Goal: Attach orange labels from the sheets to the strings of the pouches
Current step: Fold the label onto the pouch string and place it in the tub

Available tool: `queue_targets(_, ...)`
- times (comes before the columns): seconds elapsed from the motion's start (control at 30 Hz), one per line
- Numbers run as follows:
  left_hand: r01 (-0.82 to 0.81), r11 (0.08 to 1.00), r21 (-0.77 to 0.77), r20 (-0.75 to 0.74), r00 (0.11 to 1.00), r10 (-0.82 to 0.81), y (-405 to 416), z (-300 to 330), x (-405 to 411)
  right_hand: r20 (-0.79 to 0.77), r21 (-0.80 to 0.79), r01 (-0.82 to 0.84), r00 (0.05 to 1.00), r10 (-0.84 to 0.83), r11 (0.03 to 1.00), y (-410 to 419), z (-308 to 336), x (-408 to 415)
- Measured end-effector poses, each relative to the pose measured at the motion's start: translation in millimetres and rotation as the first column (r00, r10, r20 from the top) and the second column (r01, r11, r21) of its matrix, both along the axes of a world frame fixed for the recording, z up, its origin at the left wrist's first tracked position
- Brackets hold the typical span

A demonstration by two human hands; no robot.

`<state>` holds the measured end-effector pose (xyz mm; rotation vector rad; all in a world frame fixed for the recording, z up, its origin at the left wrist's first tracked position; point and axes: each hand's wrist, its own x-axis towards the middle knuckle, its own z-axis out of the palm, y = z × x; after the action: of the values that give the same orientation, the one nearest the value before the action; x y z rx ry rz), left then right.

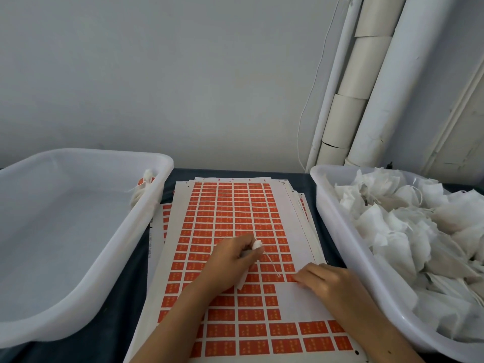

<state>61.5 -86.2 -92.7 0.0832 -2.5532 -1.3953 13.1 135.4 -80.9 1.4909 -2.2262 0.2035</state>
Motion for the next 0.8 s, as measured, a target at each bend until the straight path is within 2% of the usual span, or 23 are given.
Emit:
queue_targets(0.33,0.007,0.999,-0.042,0.034,0.999,-0.005,1,-1,-1,-0.110,0.042,-0.012,0.994,0.017,0.999,-3,-3,-2)
queue_targets(0.47,0.010,0.999,-0.051,0.029,1.000,-0.008,1,-2,-2,-0.085,0.053,0.010,0.996,-0.005,0.999,-8,-6,-4)
queue_targets(0.53,0.009,0.999,-0.053,0.032,0.999,-0.007,2,-2,-2,-0.025,0.020,0.036,0.999,-0.036,0.999,-11,-6,-4)
queue_targets(0.63,-0.005,1.000,-0.016,0.036,0.999,0.006,2,-2,-1,0.166,-0.089,0.099,0.983,-0.083,0.991,-15,-3,-2)
queue_targets(0.8,-0.066,0.992,0.107,0.011,0.998,0.065,1,0,-1,0.545,-0.177,0.254,0.830,-0.120,0.951,-23,-1,-1)
